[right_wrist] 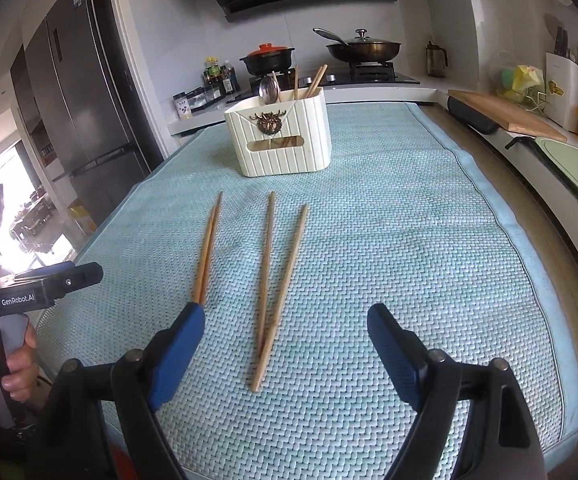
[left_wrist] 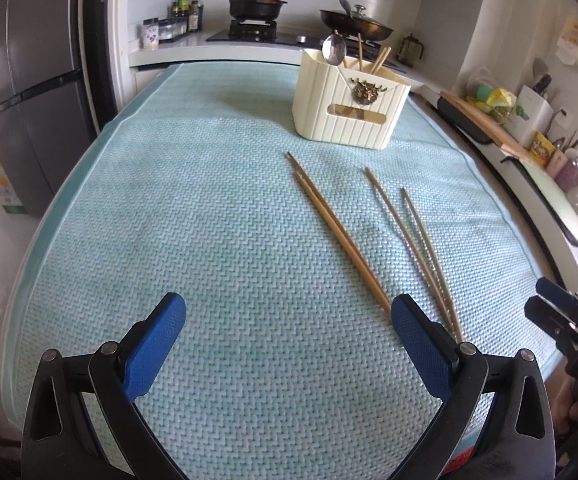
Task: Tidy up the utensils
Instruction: 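Move both open tools back down toward the loose wooden chopsticks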
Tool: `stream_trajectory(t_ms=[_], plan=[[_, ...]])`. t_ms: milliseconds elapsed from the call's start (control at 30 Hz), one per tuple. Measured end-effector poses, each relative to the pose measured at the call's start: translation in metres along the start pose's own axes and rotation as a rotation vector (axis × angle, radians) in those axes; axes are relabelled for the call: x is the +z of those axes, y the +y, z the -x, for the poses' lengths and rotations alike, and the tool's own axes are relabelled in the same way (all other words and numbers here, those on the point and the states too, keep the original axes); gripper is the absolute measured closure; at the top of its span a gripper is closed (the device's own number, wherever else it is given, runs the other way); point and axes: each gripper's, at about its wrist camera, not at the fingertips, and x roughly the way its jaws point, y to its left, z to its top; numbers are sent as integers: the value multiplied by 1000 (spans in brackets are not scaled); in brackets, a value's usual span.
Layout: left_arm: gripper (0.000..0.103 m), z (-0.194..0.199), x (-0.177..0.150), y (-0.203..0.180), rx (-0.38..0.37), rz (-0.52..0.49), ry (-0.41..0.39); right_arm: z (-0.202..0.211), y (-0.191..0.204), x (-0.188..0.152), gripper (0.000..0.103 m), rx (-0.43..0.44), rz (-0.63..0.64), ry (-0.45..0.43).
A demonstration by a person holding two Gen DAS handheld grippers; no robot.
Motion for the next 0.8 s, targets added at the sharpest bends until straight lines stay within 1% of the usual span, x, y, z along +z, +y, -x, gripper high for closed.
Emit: stream_trajectory(t_ms=[67,133,333,533,667,800], plan=[[1,-9,3,-5,-2,0,19,-3,-1,-1,18,-5,-3,16],[1,-19,6,-9,0,-3,38,-6,-3,-2,22,-5,-12,28],[1,-55,11,-26,46,-33,98,-13,-8,-1,22,0,-35,53],[1,-76,9,-44,54,-85,138,-17,-9,0,22,10,-44,60],[1,-88,0,-53,110,-146,159,-17,-12,0,22,7,-55,62],[1,-83,-3,-35,93,-89,163,-16,-17,1,22,-2,-67,60]])
